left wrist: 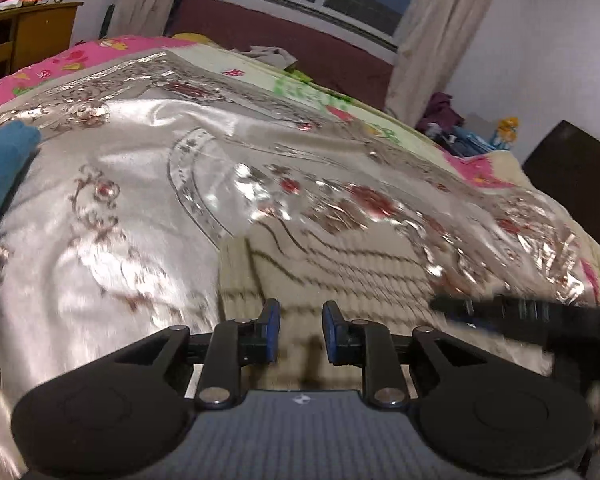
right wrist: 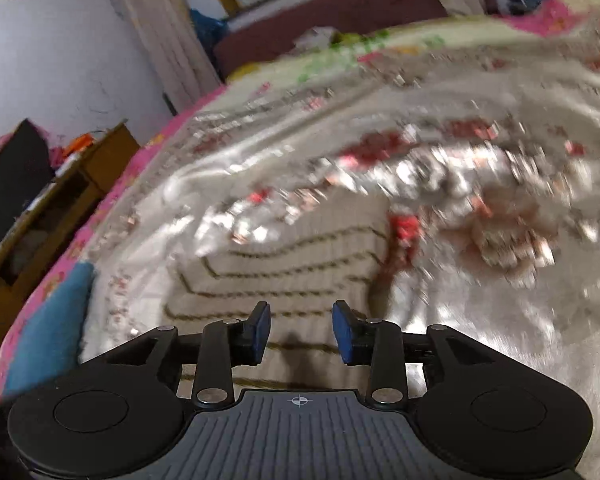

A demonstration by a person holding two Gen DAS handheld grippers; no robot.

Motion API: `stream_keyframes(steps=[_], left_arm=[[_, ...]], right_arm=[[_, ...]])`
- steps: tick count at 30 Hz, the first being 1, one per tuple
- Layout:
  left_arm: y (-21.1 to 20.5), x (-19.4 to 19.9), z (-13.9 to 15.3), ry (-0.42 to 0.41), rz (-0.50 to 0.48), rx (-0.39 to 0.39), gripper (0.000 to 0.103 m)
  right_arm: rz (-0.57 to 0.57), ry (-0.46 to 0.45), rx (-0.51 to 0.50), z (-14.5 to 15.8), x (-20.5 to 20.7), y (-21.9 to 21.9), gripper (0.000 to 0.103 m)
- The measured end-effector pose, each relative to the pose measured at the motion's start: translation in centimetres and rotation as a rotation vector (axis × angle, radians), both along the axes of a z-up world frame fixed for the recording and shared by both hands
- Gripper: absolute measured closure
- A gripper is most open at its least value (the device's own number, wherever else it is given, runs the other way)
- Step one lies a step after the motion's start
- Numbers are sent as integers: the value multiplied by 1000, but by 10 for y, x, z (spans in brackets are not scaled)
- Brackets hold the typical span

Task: Fold small clothes

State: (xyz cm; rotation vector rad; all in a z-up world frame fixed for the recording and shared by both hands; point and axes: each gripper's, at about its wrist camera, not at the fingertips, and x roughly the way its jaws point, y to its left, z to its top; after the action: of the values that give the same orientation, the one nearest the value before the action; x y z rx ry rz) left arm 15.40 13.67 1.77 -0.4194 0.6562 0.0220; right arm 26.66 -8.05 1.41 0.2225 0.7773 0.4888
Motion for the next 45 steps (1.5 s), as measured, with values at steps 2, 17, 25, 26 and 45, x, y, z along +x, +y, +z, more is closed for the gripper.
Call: stream_keyframes(steps=[2,17,25,26,45], left_arm=[[-10,-13,-6,8,-8,43,75],[2,-44,-43,135,34,-45,75],[1,-47,-42,128,37,-40,75],[2,-47,-40,122,40,-46,75],[-2,-17,-26,138,21,0,66]], right_arm=[[39,-43,-33,7,-5,12,68],[302,201,29,-38,12,143,67],[297,212,71,-27,11,128,69],[288,197,90,-19,10,118,68],[87,225,64,-44,-26,-12,42]])
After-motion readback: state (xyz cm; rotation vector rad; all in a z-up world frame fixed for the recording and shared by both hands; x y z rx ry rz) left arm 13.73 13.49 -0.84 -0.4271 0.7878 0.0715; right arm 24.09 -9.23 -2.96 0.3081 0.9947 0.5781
